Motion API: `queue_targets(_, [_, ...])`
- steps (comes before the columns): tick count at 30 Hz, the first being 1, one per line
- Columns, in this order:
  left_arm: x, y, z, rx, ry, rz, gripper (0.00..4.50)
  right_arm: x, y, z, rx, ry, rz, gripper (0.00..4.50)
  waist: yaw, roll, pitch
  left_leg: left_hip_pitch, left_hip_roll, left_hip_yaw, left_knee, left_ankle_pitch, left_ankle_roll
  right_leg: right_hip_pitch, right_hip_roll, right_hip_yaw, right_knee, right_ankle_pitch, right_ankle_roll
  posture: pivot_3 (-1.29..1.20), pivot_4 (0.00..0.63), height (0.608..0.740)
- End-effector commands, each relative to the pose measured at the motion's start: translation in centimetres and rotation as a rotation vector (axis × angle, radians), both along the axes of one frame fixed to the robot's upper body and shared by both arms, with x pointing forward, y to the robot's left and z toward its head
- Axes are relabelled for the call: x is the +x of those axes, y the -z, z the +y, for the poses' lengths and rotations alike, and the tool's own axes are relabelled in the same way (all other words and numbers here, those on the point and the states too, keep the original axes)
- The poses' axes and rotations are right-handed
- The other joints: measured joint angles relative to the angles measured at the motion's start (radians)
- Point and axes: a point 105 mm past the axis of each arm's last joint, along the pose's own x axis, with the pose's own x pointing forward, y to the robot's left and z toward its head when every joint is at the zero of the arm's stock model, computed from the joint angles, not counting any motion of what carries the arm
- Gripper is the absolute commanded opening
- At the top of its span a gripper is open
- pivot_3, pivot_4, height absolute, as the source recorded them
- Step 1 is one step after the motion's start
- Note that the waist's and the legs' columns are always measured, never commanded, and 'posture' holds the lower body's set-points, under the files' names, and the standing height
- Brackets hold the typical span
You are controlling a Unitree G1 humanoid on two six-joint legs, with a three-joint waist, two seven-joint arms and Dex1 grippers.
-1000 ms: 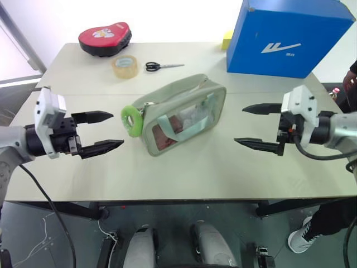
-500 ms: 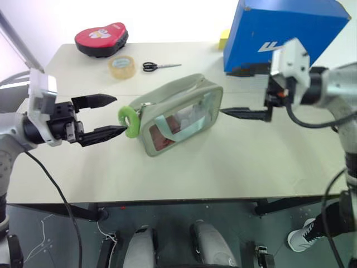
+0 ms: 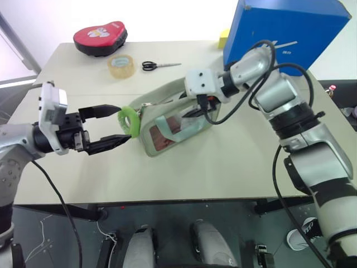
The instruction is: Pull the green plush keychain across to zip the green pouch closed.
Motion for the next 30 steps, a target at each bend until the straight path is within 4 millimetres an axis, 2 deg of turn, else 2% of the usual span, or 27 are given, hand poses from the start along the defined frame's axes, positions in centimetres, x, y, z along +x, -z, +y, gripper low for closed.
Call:
queue_targets(1, [-0.5, -1.2, 0.0, 0.013, -0.006, -0.066, 4.5, -0.7, -2.9, 0.4, 0.028, -0.021, -0.053, 0.59, -0.001, 0.0, 0.0, 0.0, 0.0, 0.0, 0.0, 0.0, 0.0, 0.0, 0.0, 0.0, 0.0, 0.0, 0.0, 0.0, 0.15, 0.737])
queue_targets(2, [-0.5, -1.2, 0.0, 0.013, -0.005, -0.067, 4.5, -1.0, -3.3, 0.5, 0.036, -0.02, -0.044, 0.04, -0.001, 0.0, 0.0, 0.0, 0.0, 0.0, 0.0, 0.0, 0.0, 0.0, 0.0, 0.0, 0.0, 0.0, 0.0, 0.0, 0.15, 0.737])
queue_targets(5, [-0.5, -1.1, -0.1, 0.015, -0.004, -0.069, 4.5, -2.5, -5.2, 1.1, 0.112, 0.01, 0.038, 0.04, 0.0, 0.0, 0.0, 0.0, 0.0, -0.001, 0.0, 0.0, 0.0, 0.0, 0.0, 0.0, 0.0, 0.0, 0.0, 0.0, 0.15, 0.737])
queue_targets(7, [-0.5, -1.0, -0.2, 0.017, -0.003, -0.068, 4.5, -3.1, -5.6, 1.1, 0.12, 0.066, 0.091, 0.04, -0.001, 0.0, 0.0, 0.0, 0.0, -0.001, 0.0, 0.0, 0.0, 0.0, 0.0, 0.0, 0.0, 0.0, 0.0, 0.0, 0.15, 0.737])
queue_targets(12, [-0.4, -0.8, -0.3, 0.018, 0.003, -0.064, 4.5, -4.9, -3.6, -0.4, 0.019, 0.131, 0.117, 0.04, 0.004, 0.0, 0.0, 0.0, 0.0, -0.002, -0.001, 0.0, 0.0, -0.001, 0.0, -0.001, 0.0, 0.0, 0.0, 0.0, 0.15, 0.737])
queue_targets(17, [-0.3, -0.5, -0.5, 0.027, 0.007, -0.055, 4.5, -5.5, -2.0, -0.5, 0.024, 0.181, 0.132, 0.04, -0.001, 0.0, 0.0, 0.0, -0.001, -0.001, 0.0, 0.0, 0.0, 0.0, 0.0, -0.001, 0.0, 0.0, 0.0, 0.0, 0.15, 0.737])
queue_targets(22, [-0.3, -0.7, -0.4, 0.038, 0.015, -0.054, 4.5, -5.5, -1.8, -0.4, 0.064, 0.223, 0.11, 0.04, 0.0, 0.0, 0.0, 0.0, 0.0, -0.001, -0.001, 0.0, 0.0, 0.0, 0.001, -0.001, 0.0, 0.0, 0.0, 0.0, 0.15, 0.737])
queue_targets(30, [-0.2, -0.8, -0.4, 0.052, 0.026, -0.052, 4.5, -7.1, -0.9, 0.0, 0.072, 0.2, 0.104, 0.04, 0.0, 0.0, 0.0, 0.0, 0.0, -0.001, -0.001, 0.0, 0.0, 0.0, 0.001, -0.001, 0.0, 0.0, 0.0, 0.0, 0.15, 0.737])
